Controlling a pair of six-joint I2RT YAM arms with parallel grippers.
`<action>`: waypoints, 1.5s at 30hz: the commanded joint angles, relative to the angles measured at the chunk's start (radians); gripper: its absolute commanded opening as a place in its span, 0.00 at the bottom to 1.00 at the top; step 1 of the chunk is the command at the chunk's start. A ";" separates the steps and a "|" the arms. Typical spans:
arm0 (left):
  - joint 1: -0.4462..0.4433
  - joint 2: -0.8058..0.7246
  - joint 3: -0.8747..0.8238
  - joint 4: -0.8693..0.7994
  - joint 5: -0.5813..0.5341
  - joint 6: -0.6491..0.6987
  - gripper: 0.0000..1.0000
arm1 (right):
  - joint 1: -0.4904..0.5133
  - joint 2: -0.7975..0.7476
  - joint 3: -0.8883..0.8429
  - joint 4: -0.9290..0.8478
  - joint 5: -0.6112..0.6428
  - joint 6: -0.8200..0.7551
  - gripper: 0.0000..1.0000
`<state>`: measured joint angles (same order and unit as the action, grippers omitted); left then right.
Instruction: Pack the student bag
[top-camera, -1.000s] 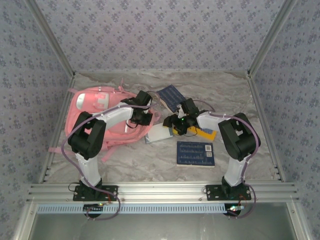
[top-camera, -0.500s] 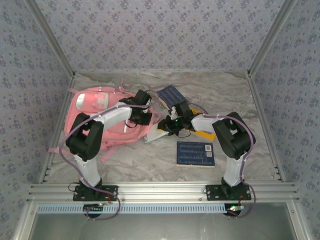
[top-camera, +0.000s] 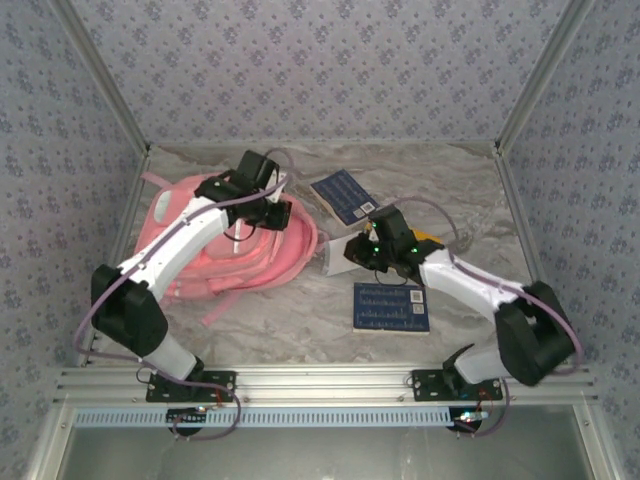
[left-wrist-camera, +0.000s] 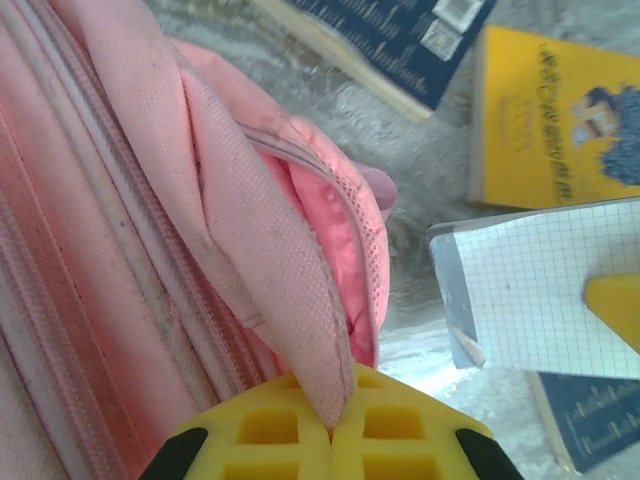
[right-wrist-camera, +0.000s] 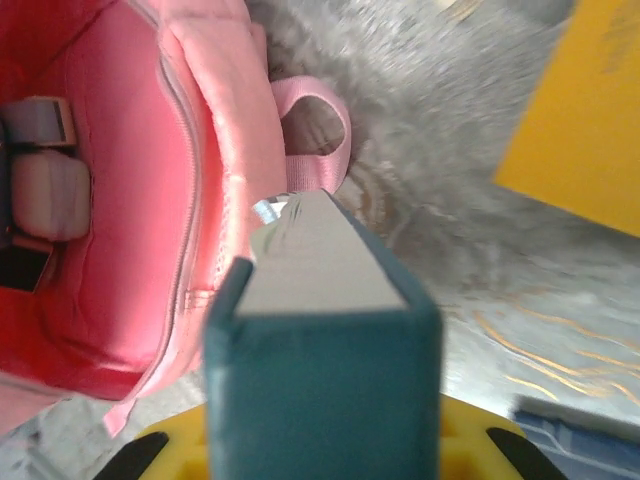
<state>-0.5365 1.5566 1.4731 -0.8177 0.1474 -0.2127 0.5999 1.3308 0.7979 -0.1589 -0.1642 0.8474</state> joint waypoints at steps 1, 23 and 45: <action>-0.017 -0.041 0.079 -0.071 0.127 0.055 0.00 | 0.021 -0.111 0.001 -0.073 0.245 -0.029 0.00; -0.101 -0.441 -0.056 -0.061 0.116 0.200 0.00 | 0.395 -0.168 -0.080 0.154 0.243 -0.096 0.00; -0.042 -0.372 0.077 0.035 0.218 0.171 0.00 | 0.402 0.228 0.108 0.671 0.035 0.219 0.00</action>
<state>-0.5838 1.1767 1.4555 -0.9169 0.3031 -0.0288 1.0061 1.4822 0.8303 0.3733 -0.0612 1.0115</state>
